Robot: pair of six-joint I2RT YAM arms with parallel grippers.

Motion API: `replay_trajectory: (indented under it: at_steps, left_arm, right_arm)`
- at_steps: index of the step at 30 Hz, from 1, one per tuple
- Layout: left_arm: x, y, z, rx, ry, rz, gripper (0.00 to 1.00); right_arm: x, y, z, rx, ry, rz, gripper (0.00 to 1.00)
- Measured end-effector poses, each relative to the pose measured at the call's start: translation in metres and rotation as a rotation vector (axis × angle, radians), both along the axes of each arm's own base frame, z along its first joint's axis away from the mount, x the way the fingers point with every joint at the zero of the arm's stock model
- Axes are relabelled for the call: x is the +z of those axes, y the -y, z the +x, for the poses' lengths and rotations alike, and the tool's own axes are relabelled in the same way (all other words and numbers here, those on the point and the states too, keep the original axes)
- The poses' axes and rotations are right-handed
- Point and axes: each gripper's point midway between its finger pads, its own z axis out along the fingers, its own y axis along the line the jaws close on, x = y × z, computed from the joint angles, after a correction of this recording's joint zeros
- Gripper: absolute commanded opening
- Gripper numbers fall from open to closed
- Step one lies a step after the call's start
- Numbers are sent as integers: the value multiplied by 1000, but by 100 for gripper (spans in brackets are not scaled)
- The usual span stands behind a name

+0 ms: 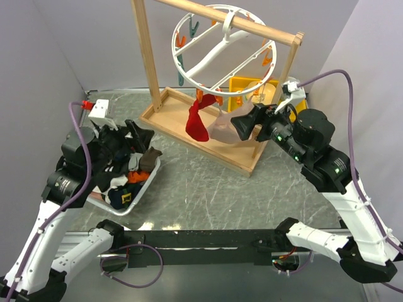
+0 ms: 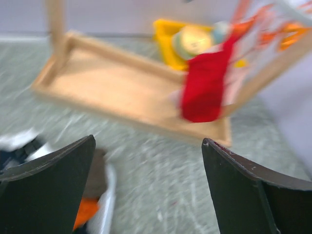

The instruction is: Remove the socks clipped to the hanger

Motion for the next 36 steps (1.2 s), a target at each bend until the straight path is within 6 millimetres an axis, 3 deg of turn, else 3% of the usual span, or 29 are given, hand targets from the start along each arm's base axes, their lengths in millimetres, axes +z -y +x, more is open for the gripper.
replay_trajectory:
  at_steps: [4,7,12,14,22,25,31,34,35,36]
  left_arm:
    - [26,34,1,-172,90,-77,84]
    - [28,60,10,-270,112,-111,81]
    - [13,93,31,-355,85,-123,88]
    - [8,103,38,-378,79,-123,98]
    - [-13,154,52,-450,60,-98,99]
    - [-15,166,60,-442,70,-76,99]
    - [-14,171,81,-398,120,-64,88]
    - [-23,175,92,-379,114,-50,57]
    - [-27,176,95,-372,107,-44,30]
    - [-32,177,98,-365,103,-29,15]
  right_arm:
    - [4,4,-10,13,19,25,91]
    - [8,6,-14,15,31,46,91]
    - [9,6,-15,19,28,58,91]
    - [9,5,-16,24,25,63,91]
    - [10,3,-19,36,17,78,91]
    - [11,3,-20,38,18,83,91]
    - [16,7,-25,39,31,97,91]
    - [18,8,-27,39,35,106,91]
    - [19,8,-28,39,36,108,91]
    - [19,9,-29,39,37,110,91]
